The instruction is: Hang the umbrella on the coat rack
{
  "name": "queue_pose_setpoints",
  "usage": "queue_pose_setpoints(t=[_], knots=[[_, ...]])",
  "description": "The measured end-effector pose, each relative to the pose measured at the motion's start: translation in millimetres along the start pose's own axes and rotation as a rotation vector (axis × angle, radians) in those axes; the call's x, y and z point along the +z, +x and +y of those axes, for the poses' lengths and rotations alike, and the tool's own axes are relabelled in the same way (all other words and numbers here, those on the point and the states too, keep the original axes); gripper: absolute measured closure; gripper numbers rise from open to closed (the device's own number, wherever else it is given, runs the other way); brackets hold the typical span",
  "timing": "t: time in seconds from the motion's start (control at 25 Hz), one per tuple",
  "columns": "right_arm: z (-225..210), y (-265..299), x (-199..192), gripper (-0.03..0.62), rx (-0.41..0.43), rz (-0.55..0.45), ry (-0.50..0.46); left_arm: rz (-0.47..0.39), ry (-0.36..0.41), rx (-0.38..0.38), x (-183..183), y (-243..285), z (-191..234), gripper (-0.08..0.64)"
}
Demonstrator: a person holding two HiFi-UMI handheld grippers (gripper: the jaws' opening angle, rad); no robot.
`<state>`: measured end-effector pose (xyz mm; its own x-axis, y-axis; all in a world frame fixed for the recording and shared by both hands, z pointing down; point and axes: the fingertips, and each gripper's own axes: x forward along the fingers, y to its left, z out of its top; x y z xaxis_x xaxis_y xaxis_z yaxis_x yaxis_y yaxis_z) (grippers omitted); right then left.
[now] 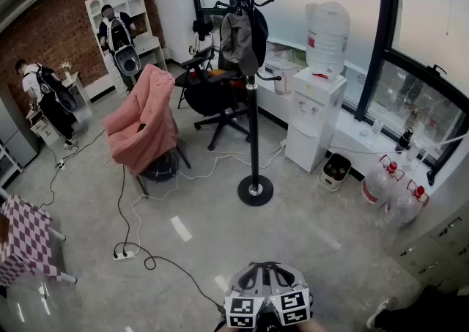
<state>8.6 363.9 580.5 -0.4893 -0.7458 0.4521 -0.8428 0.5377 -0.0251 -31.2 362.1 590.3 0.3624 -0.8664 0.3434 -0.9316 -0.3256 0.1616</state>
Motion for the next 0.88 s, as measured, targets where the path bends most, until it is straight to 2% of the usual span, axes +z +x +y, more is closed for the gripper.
queue_pose_setpoints(t=[0.36, 0.68, 0.88], knots=[[1.0, -5.5, -10.0, 0.591, -0.002, 0.010, -0.008, 0.001, 0.020, -0.024, -2.1, -1.6, -10.6, 0.551], [6.7, 1.1, -11.6, 0.589, 0.063, 0.007, 0.005, 0.012, 0.020, -0.010, -4.7, 0.9, -7.4, 0.551], [-4.4, 11.0, -7.1, 0.589, 0.035, 0.004, 0.012, 0.007, 0.023, -0.023, -1.2, 13.4, -3.4, 0.551]])
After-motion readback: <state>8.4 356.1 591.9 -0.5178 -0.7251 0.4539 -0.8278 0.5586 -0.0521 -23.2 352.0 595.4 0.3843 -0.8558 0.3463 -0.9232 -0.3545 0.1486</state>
